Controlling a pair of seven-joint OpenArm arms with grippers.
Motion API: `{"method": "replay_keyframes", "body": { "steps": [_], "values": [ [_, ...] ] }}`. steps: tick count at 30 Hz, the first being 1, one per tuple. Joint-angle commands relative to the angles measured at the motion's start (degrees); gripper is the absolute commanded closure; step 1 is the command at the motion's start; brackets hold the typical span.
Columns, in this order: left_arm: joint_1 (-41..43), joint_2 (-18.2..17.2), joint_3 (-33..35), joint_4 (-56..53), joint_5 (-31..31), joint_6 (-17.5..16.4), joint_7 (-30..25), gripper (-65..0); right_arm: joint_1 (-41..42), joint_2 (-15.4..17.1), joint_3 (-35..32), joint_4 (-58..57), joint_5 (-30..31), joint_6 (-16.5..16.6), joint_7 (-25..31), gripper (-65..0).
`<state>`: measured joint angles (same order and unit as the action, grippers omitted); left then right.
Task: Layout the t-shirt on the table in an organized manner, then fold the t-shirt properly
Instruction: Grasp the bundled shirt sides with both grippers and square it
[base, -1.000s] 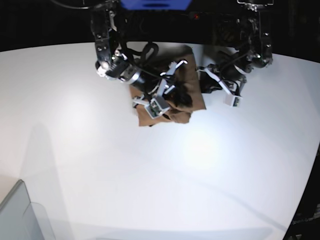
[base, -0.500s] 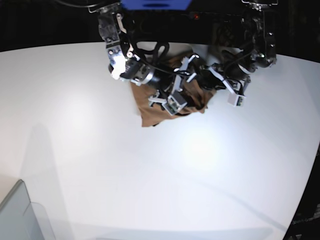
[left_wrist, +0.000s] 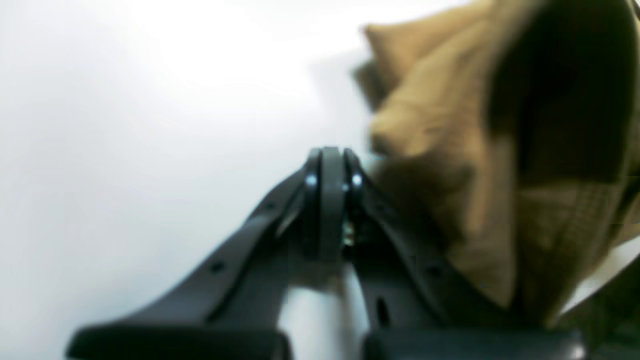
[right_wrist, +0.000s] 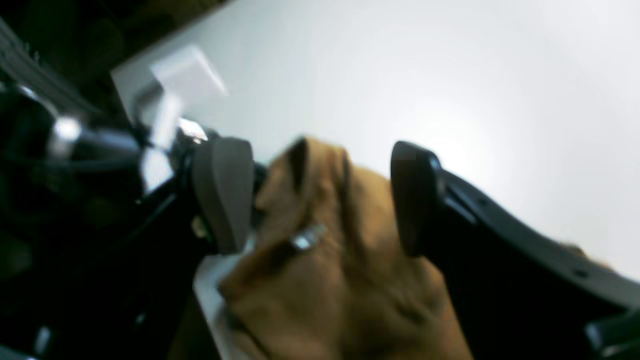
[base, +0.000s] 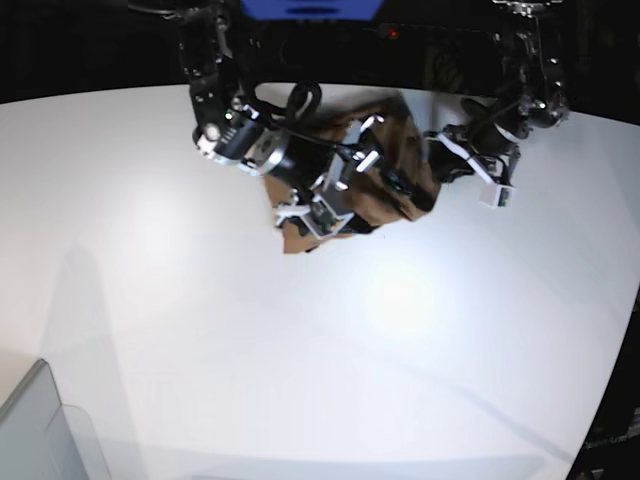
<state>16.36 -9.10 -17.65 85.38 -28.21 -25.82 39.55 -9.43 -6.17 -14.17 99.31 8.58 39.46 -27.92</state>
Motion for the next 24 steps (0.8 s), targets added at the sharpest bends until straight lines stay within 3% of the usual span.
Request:
{"method": "replay_keyframes", "body": {
  "steps": [1, 12, 18, 24],
  "values": [
    [1.9, -1.8, -1.4, 0.2, 5.4, 2.2, 4.9, 0.0, 0.5, -0.2, 1.5, 0.3, 1.0, 0.5, 1.7, -43.3],
    [6.9, -2.0, -6.8, 11.7, 4.4, 2.1, 6.2, -0.1, 3.1, -0.3, 16.9, -9.4, 1.0, 0.5, 1.9, -43.2],
    [8.3, -2.5, -8.5, 20.6, -10.3, 2.1, 12.4, -0.4, 3.8, -0.5, 21.5, -10.6, 1.0, 0.5, 1.9, -43.2],
    [8.4, -2.0, -8.8, 27.4, -24.4, 2.2, 17.1, -0.6, 3.3, -0.4, 21.8, -9.2, 1.0, 0.5, 1.9, -43.2]
  ]
}}
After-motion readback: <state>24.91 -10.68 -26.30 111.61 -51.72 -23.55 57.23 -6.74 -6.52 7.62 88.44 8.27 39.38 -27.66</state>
